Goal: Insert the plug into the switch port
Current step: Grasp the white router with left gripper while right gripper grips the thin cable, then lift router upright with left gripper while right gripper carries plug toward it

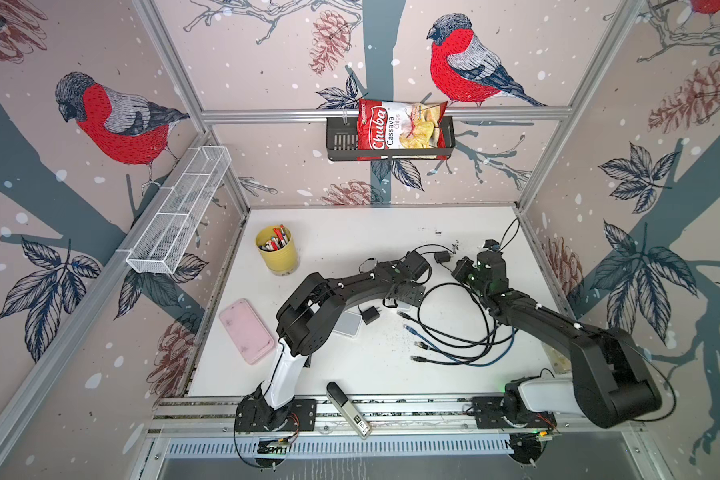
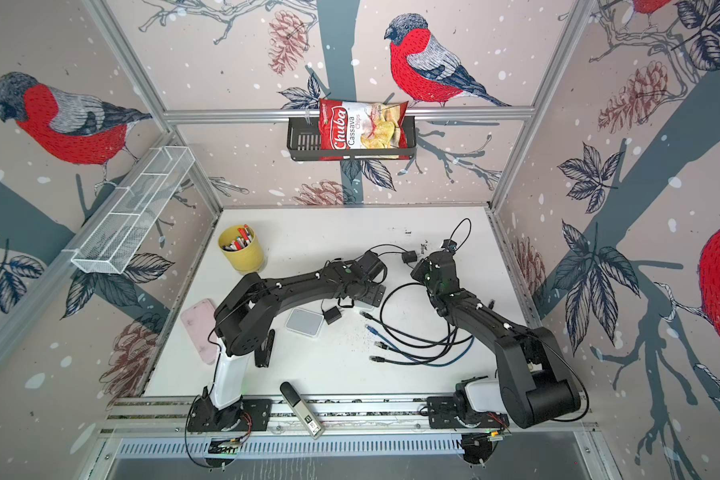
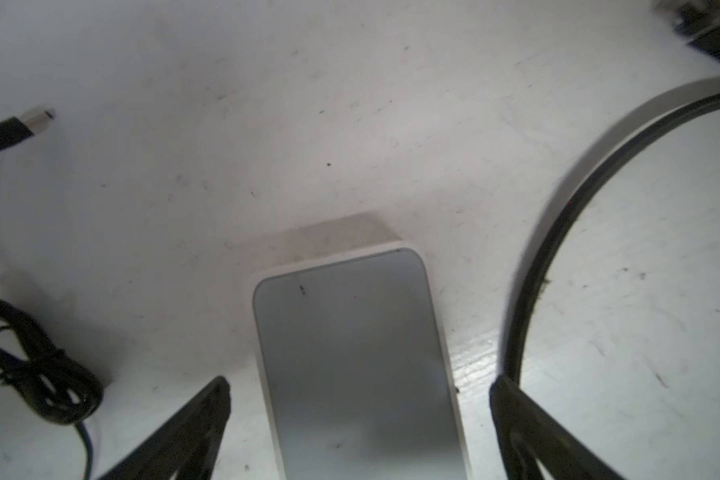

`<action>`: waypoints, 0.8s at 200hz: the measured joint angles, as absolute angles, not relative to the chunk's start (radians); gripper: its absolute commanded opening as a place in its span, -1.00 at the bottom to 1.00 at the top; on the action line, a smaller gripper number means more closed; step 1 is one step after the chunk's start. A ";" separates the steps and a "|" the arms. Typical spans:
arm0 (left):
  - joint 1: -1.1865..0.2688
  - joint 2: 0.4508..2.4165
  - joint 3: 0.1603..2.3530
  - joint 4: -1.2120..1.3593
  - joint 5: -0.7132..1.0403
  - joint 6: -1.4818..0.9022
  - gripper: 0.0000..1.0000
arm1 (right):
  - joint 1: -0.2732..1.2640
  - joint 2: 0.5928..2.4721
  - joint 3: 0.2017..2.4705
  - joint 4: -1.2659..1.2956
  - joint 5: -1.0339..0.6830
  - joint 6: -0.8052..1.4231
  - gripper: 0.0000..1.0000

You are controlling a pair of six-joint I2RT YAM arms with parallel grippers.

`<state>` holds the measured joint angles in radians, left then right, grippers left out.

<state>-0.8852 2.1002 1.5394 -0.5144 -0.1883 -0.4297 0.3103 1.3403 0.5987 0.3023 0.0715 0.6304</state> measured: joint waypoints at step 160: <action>-0.890 2.098 1.465 -0.451 -0.213 -0.436 -0.22 | 0.291 1.323 0.568 0.317 0.055 0.632 -0.96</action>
<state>-0.8902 2.0975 1.4654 -0.4511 -0.2127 -0.4358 0.2913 1.3228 0.5678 0.3168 0.0551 0.6315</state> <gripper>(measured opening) 0.711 0.065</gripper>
